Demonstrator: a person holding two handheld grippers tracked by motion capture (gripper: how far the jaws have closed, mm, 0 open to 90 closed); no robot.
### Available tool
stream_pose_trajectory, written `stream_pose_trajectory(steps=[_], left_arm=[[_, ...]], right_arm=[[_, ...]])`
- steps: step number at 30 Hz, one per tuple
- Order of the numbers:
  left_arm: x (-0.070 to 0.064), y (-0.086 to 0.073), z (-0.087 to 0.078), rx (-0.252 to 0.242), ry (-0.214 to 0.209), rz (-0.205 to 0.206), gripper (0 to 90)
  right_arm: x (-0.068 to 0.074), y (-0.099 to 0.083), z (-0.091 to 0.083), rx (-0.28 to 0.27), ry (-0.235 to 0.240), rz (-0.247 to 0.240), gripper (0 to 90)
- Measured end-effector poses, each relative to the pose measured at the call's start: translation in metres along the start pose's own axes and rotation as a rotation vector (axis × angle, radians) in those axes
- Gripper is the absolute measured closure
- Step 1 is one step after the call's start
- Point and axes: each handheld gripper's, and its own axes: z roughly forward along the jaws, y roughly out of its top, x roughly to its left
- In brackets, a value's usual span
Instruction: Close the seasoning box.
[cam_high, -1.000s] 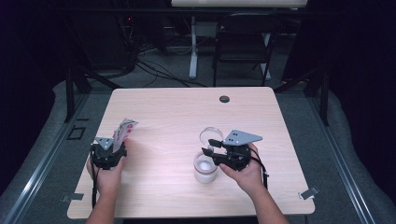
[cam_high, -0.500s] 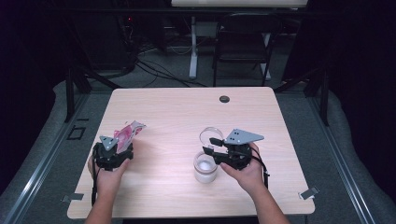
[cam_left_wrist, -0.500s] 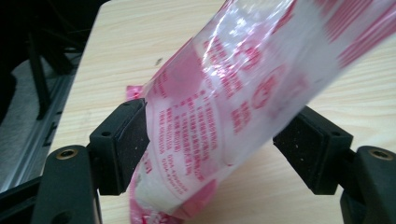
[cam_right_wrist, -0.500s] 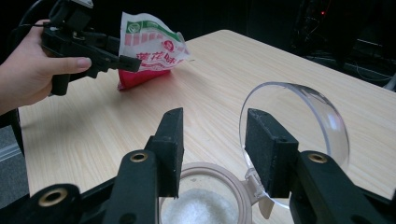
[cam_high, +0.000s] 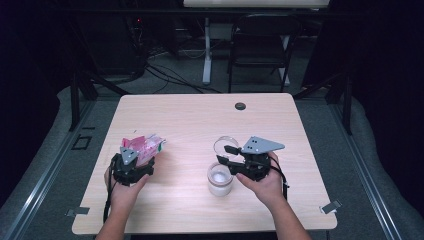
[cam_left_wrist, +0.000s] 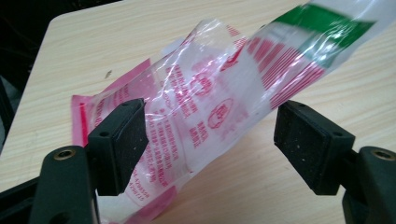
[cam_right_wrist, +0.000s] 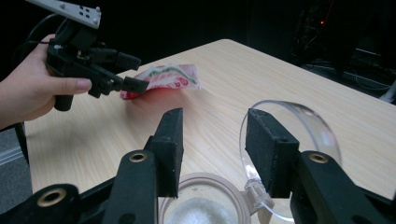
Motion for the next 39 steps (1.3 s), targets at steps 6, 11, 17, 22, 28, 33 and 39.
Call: stream_pose_trajectory(steps=[6,11,17,22,28,33,39], left_arm=[[-0.014,0.000,-0.001,-0.010,-0.028,0.038,25.9],[-0.021,0.000,-0.003,-0.012,-0.058,0.050,26.2],[-0.024,-0.002,-0.006,-0.014,-0.065,0.059,26.8],[-0.022,-0.004,-0.008,-0.019,-0.061,0.059,27.3],[-0.017,-0.006,-0.011,-0.013,-0.055,0.052,30.3],[-0.013,-0.009,-0.012,-0.012,-0.044,0.038,31.5],[-0.009,-0.011,-0.014,-0.021,-0.037,0.020,32.2]], right_arm=[[-0.008,0.005,-0.010,-0.021,-0.034,0.018,55.9],[-0.019,0.005,-0.017,-0.041,-0.065,0.043,57.0],[-0.039,0.000,-0.024,-0.047,-0.109,0.093,62.4],[-0.055,-0.006,-0.027,-0.034,-0.147,0.138,73.7],[-0.067,-0.014,-0.022,-0.004,-0.172,0.169,86.1],[-0.071,-0.019,-0.016,0.013,-0.177,0.179,89.5],[-0.074,-0.023,-0.009,0.033,-0.173,0.181,90.0]])
